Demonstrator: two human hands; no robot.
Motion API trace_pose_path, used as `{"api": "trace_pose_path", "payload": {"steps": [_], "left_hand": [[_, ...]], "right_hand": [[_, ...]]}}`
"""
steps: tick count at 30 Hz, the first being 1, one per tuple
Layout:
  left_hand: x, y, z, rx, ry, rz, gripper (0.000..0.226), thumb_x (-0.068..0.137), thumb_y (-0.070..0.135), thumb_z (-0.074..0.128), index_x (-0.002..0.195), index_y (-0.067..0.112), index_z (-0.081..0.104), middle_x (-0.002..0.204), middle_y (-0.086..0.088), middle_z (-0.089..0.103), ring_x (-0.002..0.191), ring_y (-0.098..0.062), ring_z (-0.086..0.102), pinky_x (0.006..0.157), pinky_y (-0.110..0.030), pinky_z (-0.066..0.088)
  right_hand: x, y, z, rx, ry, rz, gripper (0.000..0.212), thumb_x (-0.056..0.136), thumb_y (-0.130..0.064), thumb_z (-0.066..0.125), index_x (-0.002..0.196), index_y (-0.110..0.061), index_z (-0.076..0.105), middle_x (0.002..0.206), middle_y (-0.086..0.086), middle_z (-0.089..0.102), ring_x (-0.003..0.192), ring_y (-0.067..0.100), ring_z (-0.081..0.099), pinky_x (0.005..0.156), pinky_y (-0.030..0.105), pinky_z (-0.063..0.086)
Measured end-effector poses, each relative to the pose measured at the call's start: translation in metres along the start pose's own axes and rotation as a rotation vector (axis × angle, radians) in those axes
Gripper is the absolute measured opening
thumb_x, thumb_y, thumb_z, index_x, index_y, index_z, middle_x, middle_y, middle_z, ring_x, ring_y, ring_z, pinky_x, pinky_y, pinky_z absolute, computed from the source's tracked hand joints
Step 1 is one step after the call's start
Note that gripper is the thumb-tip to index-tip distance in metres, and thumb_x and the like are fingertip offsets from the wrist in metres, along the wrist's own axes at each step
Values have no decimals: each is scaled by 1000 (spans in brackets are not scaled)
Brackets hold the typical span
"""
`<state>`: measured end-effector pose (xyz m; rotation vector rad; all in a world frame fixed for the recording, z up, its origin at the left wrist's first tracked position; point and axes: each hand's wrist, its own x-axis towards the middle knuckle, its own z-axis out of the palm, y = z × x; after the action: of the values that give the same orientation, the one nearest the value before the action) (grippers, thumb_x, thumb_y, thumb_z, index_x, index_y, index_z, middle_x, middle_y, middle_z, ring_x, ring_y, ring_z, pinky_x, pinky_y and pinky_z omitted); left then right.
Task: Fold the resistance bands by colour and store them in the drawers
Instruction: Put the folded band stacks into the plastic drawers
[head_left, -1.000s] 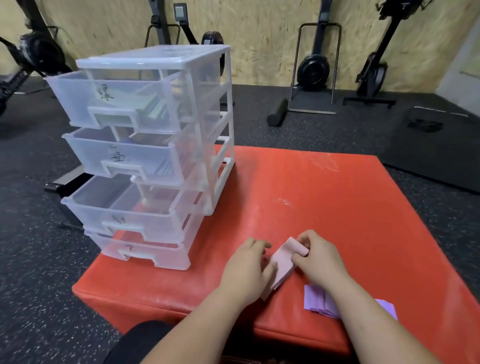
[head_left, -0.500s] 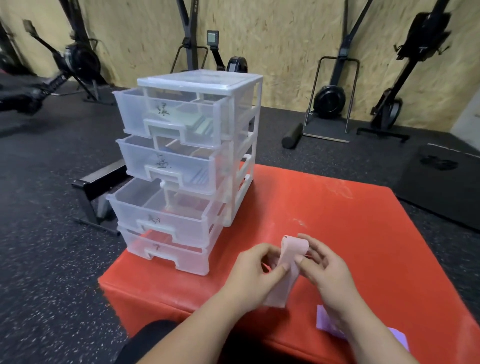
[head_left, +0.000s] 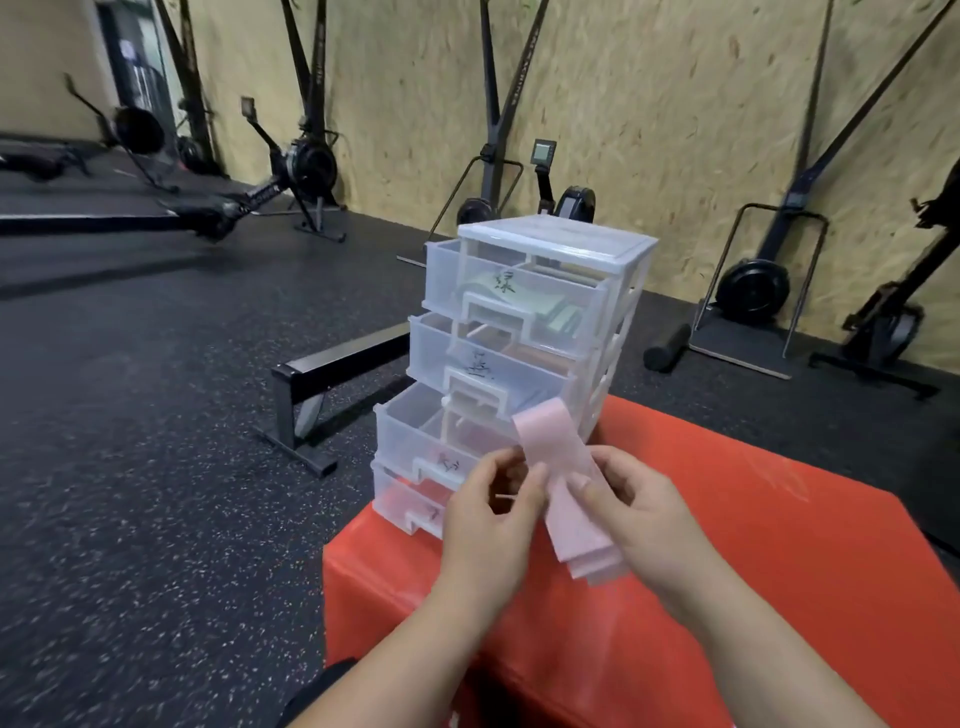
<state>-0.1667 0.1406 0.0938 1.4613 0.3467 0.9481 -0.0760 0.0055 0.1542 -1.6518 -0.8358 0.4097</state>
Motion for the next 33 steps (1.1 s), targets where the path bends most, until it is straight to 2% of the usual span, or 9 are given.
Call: {"api": "trace_pose_path", "payload": {"steps": [4, 6, 10, 15, 19, 23, 26, 28, 33], "left_hand": [[12, -11, -35, 69, 214, -37, 32, 99, 55, 59, 119, 31, 66, 105, 10, 73, 97, -7, 68, 92, -40, 57], [19, -22, -49, 216, 281, -54, 24, 102, 40, 64, 124, 30, 61, 112, 13, 64, 101, -4, 63, 97, -42, 53], [32, -43, -69, 525, 266, -38, 64, 93, 46, 74, 145, 22, 47, 132, 7, 44, 125, -15, 47, 113, -37, 40], [35, -64, -75, 641, 231, -18, 100, 78, 68, 73, 157, 23, 31, 147, 4, 33, 143, -21, 33, 121, -39, 31], [39, -75, -66, 655, 200, -58, 117, 72, 80, 68, 163, 20, 25, 157, -1, 26, 153, -25, 24, 128, -45, 25], [41, -79, -56, 617, 216, -71, 123, 70, 77, 75, 165, 22, 19, 161, 0, 21, 153, -27, 29, 124, -48, 31], [43, -82, -54, 608, 221, -70, 123, 71, 76, 77, 165, 24, 18, 162, 0, 20, 153, -26, 29, 124, -47, 32], [43, -83, -54, 607, 224, -60, 123, 71, 76, 78, 165, 25, 17, 162, 2, 19, 153, -24, 28, 125, -44, 31], [42, -86, -56, 621, 220, -40, 123, 71, 69, 82, 165, 27, 15, 162, 5, 17, 154, -20, 24, 127, -39, 27]], "right_hand": [[61, -37, 27, -253, -125, 30, 16, 102, -23, 64, 112, -34, 71, 92, -2, 77, 64, 16, 75, 45, 33, 55], [93, -41, 43, -409, -181, -35, 18, 100, -24, 64, 114, -33, 71, 95, -6, 76, 72, 4, 73, 53, 24, 56], [143, -27, 61, -639, -267, -75, 11, 96, -27, 67, 105, -32, 71, 97, -6, 74, 94, 17, 69, 77, 32, 51], [174, -16, 53, -777, -305, -65, 8, 96, -29, 67, 101, -35, 68, 93, -7, 73, 85, 14, 69, 58, 20, 51], [196, -1, 37, -909, -324, -51, 12, 95, -36, 70, 103, -43, 64, 102, -12, 70, 95, 15, 67, 88, 39, 55], [206, 9, 47, -914, -328, -99, 31, 96, -40, 70, 126, -35, 66, 119, -14, 67, 108, 11, 62, 91, 31, 48], [210, 20, 59, -812, -398, -68, 9, 96, -34, 71, 104, -38, 69, 98, -15, 69, 91, 6, 65, 81, 28, 49], [209, 32, 65, -893, -468, -7, 4, 94, -34, 69, 93, -37, 66, 89, -11, 69, 84, 14, 67, 76, 35, 56], [210, 45, 80, -1215, -509, 45, 40, 98, -41, 64, 133, -23, 64, 125, 3, 70, 102, 25, 67, 84, 36, 56]]}}
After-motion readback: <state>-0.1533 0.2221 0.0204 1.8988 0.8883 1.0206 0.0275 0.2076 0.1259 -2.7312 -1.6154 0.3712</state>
